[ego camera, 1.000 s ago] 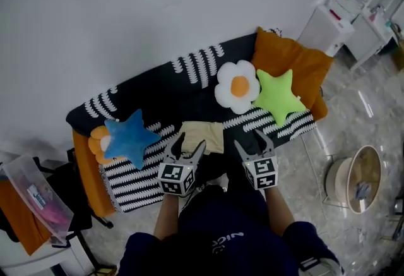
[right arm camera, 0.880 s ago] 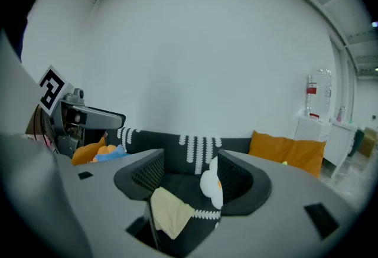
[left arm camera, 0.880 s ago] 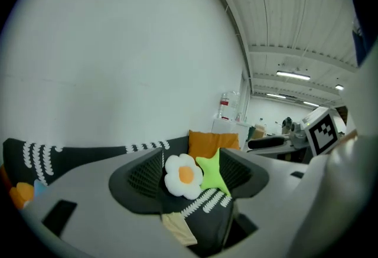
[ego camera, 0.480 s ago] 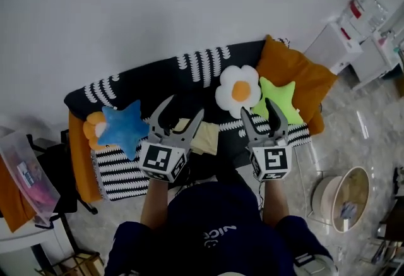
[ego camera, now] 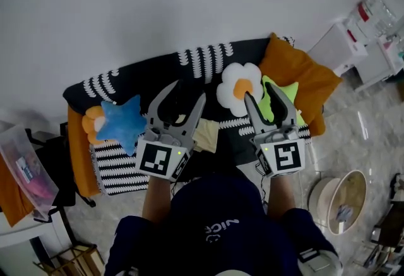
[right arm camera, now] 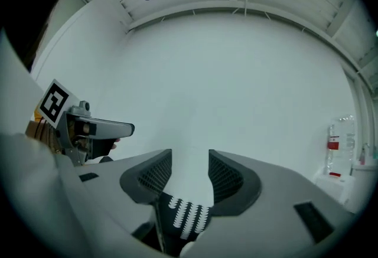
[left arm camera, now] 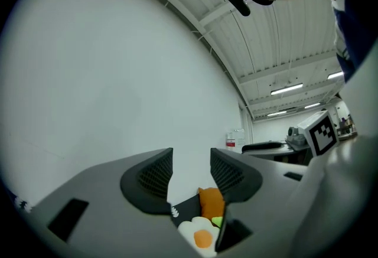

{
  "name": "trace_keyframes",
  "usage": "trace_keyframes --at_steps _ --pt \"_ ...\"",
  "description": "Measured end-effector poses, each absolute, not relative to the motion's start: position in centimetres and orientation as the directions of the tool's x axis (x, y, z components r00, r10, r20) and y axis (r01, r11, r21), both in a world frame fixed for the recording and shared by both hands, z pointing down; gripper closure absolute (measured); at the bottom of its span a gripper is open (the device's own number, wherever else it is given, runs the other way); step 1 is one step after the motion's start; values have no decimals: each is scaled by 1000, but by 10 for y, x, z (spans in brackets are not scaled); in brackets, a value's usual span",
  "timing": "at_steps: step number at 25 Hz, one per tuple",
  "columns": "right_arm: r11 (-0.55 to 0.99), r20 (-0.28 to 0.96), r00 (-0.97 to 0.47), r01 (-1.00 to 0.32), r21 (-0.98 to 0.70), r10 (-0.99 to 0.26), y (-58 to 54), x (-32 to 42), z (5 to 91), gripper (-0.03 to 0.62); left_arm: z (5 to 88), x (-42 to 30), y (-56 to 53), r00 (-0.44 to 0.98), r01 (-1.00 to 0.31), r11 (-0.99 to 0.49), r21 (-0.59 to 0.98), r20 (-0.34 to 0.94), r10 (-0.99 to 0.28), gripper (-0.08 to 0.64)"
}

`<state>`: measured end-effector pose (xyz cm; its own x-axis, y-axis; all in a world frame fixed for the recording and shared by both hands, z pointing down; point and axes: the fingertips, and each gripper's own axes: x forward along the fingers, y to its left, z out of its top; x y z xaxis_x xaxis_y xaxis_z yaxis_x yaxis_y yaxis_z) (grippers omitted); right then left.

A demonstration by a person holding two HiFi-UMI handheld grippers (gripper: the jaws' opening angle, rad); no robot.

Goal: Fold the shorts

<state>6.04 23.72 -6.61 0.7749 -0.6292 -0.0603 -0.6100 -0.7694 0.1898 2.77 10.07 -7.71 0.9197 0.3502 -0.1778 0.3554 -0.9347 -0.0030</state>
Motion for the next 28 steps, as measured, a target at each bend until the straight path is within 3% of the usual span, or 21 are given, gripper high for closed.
trace_keyframes --at_steps 1,4,11,28 --pt "-774 -67 778 -605 188 -624 238 61 -66 415 -77 27 101 919 358 -934 -2 -178 353 373" --pt "-782 -76 785 -594 190 -615 241 61 -62 581 -76 23 96 926 334 -943 5 -191 327 539" --pt "-759 -159 743 -635 140 -651 220 48 -74 584 -78 11 73 941 267 -963 31 -225 253 558" --pt "-766 -113 766 -601 228 -633 207 43 -52 584 -65 7 62 964 204 -979 6 -178 200 558"
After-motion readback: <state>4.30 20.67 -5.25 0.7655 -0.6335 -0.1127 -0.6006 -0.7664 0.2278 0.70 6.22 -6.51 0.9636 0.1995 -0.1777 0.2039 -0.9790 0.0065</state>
